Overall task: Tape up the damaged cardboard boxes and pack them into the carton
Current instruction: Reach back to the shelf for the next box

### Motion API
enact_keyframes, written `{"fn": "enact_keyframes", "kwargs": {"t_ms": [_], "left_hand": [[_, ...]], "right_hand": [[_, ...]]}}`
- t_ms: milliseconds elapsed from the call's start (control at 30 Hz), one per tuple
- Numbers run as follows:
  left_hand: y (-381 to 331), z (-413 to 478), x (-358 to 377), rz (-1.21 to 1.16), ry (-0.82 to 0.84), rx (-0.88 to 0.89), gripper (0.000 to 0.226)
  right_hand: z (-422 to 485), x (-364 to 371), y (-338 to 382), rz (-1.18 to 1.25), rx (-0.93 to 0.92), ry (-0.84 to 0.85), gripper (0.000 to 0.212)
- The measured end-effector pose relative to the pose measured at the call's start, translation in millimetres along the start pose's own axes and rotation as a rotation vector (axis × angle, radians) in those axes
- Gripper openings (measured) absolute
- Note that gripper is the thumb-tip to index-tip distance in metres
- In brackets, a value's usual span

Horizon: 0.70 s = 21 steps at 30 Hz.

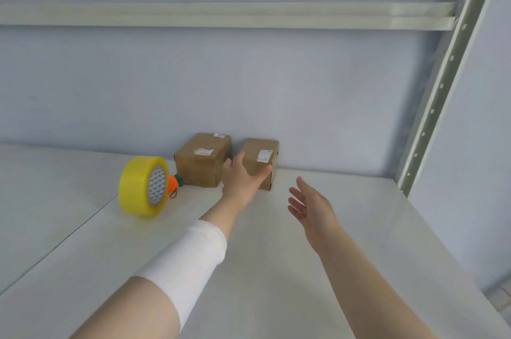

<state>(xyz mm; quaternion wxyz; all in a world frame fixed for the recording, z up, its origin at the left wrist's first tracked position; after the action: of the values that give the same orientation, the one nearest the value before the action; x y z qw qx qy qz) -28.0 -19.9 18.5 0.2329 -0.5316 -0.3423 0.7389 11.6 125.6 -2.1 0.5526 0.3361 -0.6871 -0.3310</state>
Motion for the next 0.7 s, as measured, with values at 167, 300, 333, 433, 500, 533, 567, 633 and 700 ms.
{"fn": "enact_keyframes", "kwargs": {"t_ms": [167, 300, 333, 433, 500, 533, 567, 633, 700], "left_hand": [[2, 51, 27, 0.254, -0.028, 0.061, 0.096], [14, 71, 50, 0.383, -0.050, 0.127, 0.091], [17, 72, 54, 0.384, -0.062, 0.134, 0.085], [21, 74, 55, 0.337, -0.128, 0.167, 0.067], [19, 72, 48, 0.196, -0.168, 0.156, 0.058], [16, 72, 44, 0.062, -0.162, 0.112, 0.052], [14, 71, 38, -0.125, -0.123, 0.038, 0.047], [8, 65, 28, -0.559, 0.039, -0.155, 0.039], [6, 55, 23, -0.810, 0.240, -0.284, 0.039]], "right_hand": [[41, 12, 4, -0.025, -0.014, -0.043, 0.049], [72, 22, 3, -0.062, -0.025, -0.075, 0.048], [78, 23, 1, -0.074, -0.029, -0.082, 0.050], [87, 22, -4, -0.081, -0.021, -0.104, 0.051], [88, 22, -8, -0.068, -0.018, -0.114, 0.054], [88, 23, -8, -0.060, -0.018, -0.112, 0.058], [86, 24, -8, -0.049, -0.007, -0.104, 0.062], [79, 27, -7, -0.022, 0.038, -0.055, 0.061], [70, 30, -4, 0.026, 0.074, 0.050, 0.046]]}}
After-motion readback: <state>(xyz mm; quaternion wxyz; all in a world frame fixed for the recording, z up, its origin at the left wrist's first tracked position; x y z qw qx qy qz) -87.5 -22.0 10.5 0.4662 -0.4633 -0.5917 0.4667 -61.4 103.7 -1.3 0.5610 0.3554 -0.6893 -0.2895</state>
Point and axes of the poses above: each hand's wrist, its own z-axis towards the middle knuckle, its own x-axis out of the palm, y = z × x, the point moved 1 cm from there along z, towards the middle knuckle, and after that the axes turned 12 degrees about z, right-handed, at the moved point
